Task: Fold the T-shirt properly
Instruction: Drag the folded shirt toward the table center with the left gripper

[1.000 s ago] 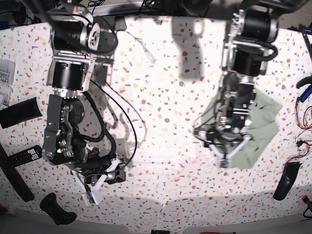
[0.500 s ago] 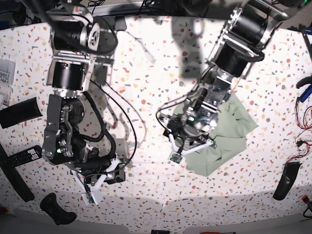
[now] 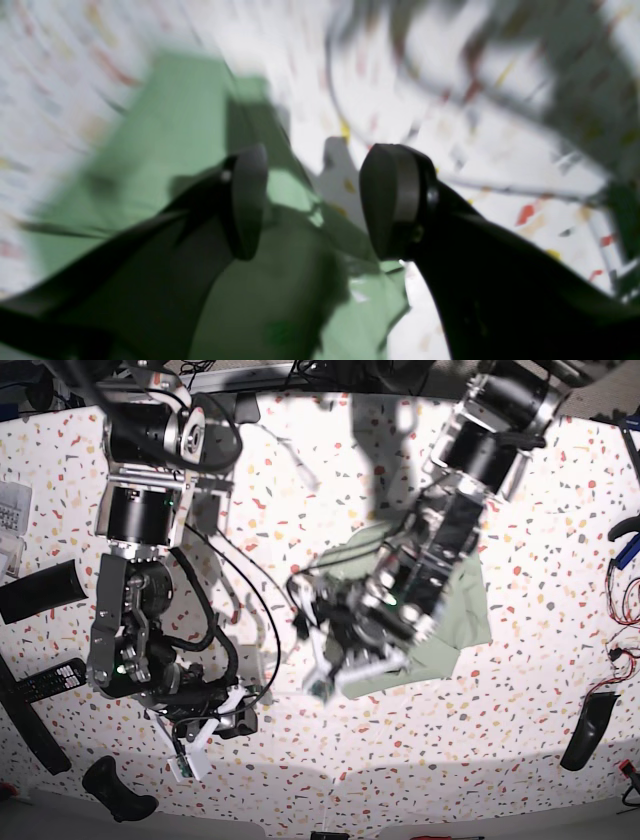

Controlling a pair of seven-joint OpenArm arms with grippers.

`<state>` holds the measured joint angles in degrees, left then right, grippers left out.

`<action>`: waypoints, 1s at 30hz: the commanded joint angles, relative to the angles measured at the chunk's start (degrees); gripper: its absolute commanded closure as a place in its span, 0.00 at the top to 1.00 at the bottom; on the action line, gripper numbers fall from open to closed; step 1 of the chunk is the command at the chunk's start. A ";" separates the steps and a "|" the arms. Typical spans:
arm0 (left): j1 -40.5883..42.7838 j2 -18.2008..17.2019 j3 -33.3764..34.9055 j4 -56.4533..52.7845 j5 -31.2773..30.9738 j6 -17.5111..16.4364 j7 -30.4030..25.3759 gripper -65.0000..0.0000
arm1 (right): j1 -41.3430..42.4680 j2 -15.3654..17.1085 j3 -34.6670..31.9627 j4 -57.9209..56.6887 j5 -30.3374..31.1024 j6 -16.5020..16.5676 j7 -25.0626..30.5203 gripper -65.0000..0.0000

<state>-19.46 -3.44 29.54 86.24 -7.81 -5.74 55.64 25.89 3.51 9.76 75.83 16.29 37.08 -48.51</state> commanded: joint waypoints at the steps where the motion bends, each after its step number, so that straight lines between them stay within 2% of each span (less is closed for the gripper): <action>1: -1.18 -0.39 -0.24 3.39 0.20 -0.04 0.13 0.47 | 2.03 0.15 -0.02 1.20 0.85 0.17 1.53 0.23; 3: -1.14 -1.90 -0.24 7.34 0.17 0.24 1.53 0.47 | 2.03 0.17 -0.02 1.20 0.87 0.17 1.53 0.23; 5: -1.16 -3.54 -0.24 8.31 0.24 2.95 1.27 0.47 | 2.03 0.17 -0.02 1.20 0.85 0.17 1.33 0.23; 7: -1.16 -5.42 -0.24 8.31 0.24 3.91 0.83 0.47 | 2.03 0.17 -0.02 1.20 0.85 0.17 1.07 0.23; 11: -1.14 -9.79 -0.98 8.31 2.75 9.33 -1.44 0.47 | 2.05 0.33 -0.02 1.51 0.87 0.17 1.38 0.23; 14: -1.11 -11.21 -6.01 8.31 4.28 12.20 -1.42 0.47 | 2.01 0.92 -0.02 2.78 0.90 0.15 0.39 0.23; 16: -0.96 -11.21 -11.47 8.31 1.92 12.41 -1.22 0.47 | 1.88 1.53 0.04 4.04 1.97 0.20 -1.40 0.23; 17: -0.79 -11.19 -14.29 8.31 -0.13 12.00 -1.22 0.47 | 1.66 1.90 0.02 4.81 3.30 0.20 -2.71 0.23; 20: 0.44 -11.23 -21.49 8.39 -7.19 6.23 -1.22 0.47 | 0.50 3.23 0.02 8.00 5.40 0.24 -5.70 0.23; 23: 2.69 -11.54 -26.84 9.70 -11.89 1.38 -1.20 0.47 | -2.21 4.83 0.13 12.28 5.40 0.20 -5.84 0.23; 27: 6.84 -12.63 -30.34 14.75 -12.90 -1.38 -1.01 0.47 | -6.84 6.32 1.01 17.73 6.58 0.22 -6.08 0.23; 30: 10.34 -14.34 -30.67 19.87 -12.87 -1.38 -0.76 0.47 | -10.40 6.67 3.21 21.18 9.03 0.22 -7.08 0.23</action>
<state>-7.88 -17.41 -0.86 105.21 -20.49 -6.74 55.96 13.93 9.54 12.84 95.92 24.25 37.10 -57.10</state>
